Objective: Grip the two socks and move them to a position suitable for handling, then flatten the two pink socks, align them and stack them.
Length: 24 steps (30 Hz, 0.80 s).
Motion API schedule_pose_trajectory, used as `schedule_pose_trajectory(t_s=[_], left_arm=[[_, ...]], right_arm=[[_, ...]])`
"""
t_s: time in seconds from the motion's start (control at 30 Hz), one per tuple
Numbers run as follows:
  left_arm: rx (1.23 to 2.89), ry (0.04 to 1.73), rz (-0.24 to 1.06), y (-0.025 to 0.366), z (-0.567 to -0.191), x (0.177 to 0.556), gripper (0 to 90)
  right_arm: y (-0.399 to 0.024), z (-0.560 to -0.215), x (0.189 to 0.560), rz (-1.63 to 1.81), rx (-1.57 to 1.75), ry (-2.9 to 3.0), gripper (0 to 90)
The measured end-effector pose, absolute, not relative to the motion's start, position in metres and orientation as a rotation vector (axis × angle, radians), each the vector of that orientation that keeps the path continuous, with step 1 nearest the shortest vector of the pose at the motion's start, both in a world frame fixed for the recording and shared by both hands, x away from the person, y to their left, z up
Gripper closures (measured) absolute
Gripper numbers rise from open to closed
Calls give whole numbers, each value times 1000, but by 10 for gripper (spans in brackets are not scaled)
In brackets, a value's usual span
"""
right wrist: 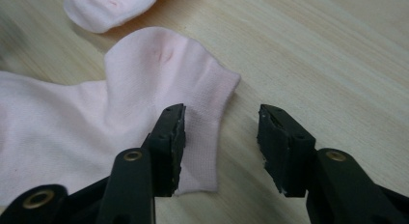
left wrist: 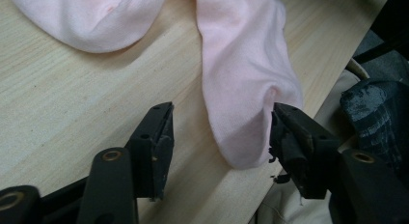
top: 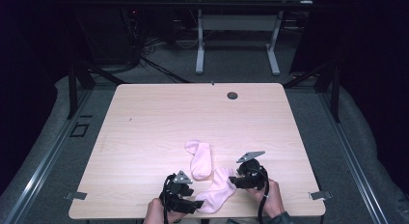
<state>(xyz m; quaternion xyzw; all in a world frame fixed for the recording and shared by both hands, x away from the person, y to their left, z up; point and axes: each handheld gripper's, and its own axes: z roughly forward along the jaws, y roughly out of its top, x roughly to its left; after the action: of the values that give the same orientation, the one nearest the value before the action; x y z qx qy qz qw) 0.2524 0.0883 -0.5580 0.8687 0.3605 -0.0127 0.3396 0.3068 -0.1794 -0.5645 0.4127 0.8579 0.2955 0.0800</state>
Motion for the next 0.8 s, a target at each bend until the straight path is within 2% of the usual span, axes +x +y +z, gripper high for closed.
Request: schedule_pose_trajectory(t_s=[0.17, 0.33, 0.37, 0.63, 0.8], left_arm=[[2282, 930, -36, 87, -559, 251, 561], [2297, 933, -25, 83, -560, 250, 621], [2312, 921, -25, 83, -560, 251, 674], [2345, 913, 5, 78, -564, 248, 877], [2351, 896, 20, 79, -564, 247, 895]], right_arm=[[-177, -564, 306, 864, 1213, 2568, 577], [-175, -564, 304, 837, 1196, 2576, 658], [-174, -564, 304, 839, 1182, 2579, 704], [-171, -565, 301, 869, 1197, 2573, 813], [-171, -564, 300, 877, 1212, 2564, 824]])
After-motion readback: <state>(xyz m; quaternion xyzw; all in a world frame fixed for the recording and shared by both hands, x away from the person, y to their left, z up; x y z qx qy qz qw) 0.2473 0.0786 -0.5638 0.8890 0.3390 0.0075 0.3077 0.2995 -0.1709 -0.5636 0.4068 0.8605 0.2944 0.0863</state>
